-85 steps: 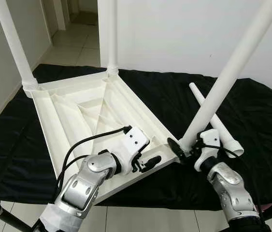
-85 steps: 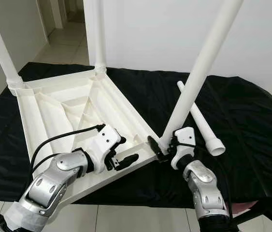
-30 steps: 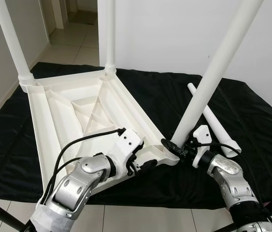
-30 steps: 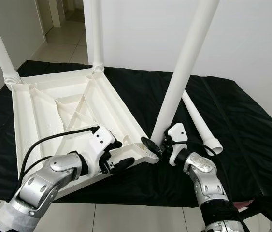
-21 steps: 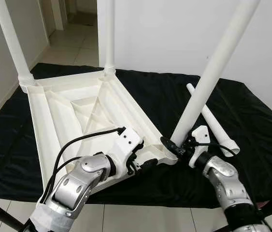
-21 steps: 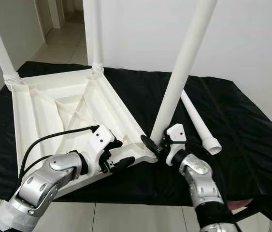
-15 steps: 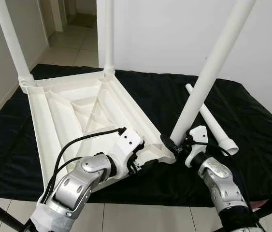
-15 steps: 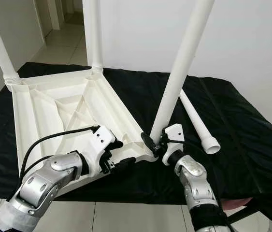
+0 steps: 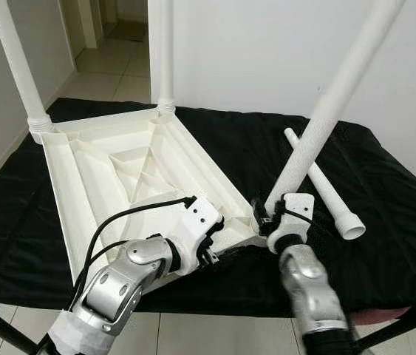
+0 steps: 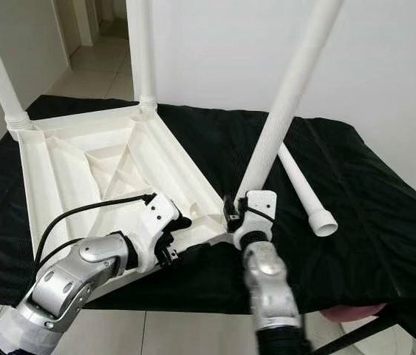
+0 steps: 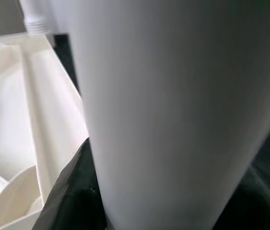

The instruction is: Building children table

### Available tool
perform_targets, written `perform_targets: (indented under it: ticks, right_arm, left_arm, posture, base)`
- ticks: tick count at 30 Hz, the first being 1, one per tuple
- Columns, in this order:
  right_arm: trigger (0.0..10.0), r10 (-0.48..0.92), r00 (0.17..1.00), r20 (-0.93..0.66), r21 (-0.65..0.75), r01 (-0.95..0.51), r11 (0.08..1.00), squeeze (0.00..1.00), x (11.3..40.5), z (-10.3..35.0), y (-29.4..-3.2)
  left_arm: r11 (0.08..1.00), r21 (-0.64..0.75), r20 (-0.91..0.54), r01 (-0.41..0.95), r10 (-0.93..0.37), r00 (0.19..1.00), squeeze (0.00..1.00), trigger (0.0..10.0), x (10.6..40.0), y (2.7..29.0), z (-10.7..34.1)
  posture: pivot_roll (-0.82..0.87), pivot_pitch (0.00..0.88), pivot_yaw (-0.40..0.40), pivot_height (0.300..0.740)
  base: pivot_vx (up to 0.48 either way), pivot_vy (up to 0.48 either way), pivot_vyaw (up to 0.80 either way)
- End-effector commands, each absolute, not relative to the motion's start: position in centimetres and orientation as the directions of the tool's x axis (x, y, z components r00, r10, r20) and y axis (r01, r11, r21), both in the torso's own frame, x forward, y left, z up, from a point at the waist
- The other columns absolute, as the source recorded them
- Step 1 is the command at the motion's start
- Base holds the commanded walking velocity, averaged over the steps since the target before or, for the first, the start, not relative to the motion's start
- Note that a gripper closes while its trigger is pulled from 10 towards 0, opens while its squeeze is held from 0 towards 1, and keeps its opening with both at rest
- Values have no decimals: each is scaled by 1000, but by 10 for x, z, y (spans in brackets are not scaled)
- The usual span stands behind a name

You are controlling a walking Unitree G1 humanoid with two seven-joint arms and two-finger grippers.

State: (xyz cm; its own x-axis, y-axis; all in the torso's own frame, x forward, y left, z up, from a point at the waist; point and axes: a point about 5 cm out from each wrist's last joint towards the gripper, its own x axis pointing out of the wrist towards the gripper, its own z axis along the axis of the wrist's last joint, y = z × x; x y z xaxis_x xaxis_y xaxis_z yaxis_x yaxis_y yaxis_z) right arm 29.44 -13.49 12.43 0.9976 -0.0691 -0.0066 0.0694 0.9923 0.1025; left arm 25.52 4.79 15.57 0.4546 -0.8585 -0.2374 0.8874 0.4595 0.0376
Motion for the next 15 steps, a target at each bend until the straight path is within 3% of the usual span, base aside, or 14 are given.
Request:
perform_targets:
  ticks: [1, 11, 12, 13, 14, 15]
  right_arm:
    - [10000, -157, 982, -101, 114, 168, 979, 0, 288, 108, -142]
    - [10000, -122, 988, -95, 128, 134, 983, 0, 287, 110, -133]
    - [10000, -120, 989, -84, 121, 130, 984, 639, 287, 113, -134]
    - [10000, -120, 989, -84, 121, 130, 984, 639, 287, 113, -134]
    - [10000, -110, 993, -51, 123, 115, 986, 1000, 288, 117, -137]
    - [10000, -102, 994, -27, 124, 105, 987, 1000, 288, 120, -139]
  left_arm:
    - [407, 27, -243, 913, -883, 400, 0, 10000, 252, 44, 157]
    - [404, 28, -243, 914, -885, 398, 0, 10000, 252, 43, 157]
    - [406, 28, -242, 913, -884, 400, 0, 10000, 252, 44, 157]
    - [406, 28, -242, 913, -884, 400, 0, 10000, 252, 44, 157]
    - [408, 28, -241, 912, -883, 403, 0, 10000, 252, 44, 157]
    - [410, 29, -240, 912, -883, 404, 0, 10000, 252, 44, 157]
  posture:
    - [-58, 0, -50, 740]
    - [-59, 0, -51, 740]
    - [-56, 0, -56, 740]
    - [-56, 0, -56, 740]
    - [-54, 0, -59, 740]
    - [-54, 0, -59, 740]
  base:
    - [0, 0, 0]
    - [0, 0, 0]
    - [0, 0, 0]
    - [0, 0, 0]
    - [0, 0, 0]
    - [0, 0, 0]
